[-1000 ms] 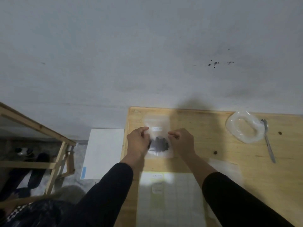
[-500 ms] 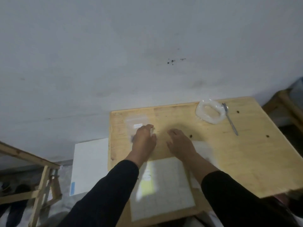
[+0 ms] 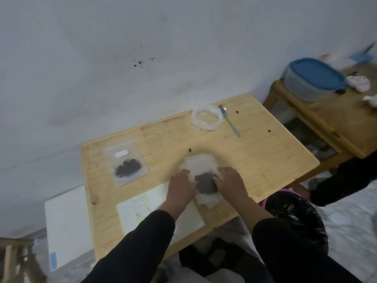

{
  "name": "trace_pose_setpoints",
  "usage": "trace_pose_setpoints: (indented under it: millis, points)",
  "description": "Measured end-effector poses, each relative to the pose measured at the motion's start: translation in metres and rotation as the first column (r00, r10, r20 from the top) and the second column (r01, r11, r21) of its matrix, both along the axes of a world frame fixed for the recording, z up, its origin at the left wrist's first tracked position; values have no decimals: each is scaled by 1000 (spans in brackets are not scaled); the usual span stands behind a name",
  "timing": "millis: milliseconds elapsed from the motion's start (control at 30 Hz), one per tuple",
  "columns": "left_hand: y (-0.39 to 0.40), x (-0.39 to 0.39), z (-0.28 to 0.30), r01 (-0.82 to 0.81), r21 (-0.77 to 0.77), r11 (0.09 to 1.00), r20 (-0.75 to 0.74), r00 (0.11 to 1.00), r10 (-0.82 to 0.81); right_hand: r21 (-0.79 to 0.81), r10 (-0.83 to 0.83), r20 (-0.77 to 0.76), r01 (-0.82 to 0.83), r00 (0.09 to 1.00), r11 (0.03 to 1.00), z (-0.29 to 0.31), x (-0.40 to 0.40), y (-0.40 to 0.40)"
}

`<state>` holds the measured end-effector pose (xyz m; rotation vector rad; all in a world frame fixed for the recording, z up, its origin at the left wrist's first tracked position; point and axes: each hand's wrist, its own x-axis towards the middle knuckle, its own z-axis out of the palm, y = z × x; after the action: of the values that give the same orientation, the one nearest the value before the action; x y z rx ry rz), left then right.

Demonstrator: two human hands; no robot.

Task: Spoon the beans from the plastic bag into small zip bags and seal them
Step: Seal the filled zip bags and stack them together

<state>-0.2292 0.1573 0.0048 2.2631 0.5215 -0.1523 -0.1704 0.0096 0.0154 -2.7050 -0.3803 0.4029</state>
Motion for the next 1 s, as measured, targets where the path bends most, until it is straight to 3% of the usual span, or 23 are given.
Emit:
trace_pose_setpoints:
  millis: [200,467,667,1000]
  points:
    - [-3,5,-1,-50,-13,999,6,999,50,167,-143,-4,141,990,976,0,-1,-2]
    - [17,8,19,-127,-33,991,185,974,131,410,-255,-37,248,966,878,24,8,17]
    - [60,-16,37,-206,-322,924,227,931,286,544,-165,-89,186,982,818,42,2,57]
    - [138,-111,32,-444,-547,710,169,772,613,613,117,-255,67,960,787,34,-59,140]
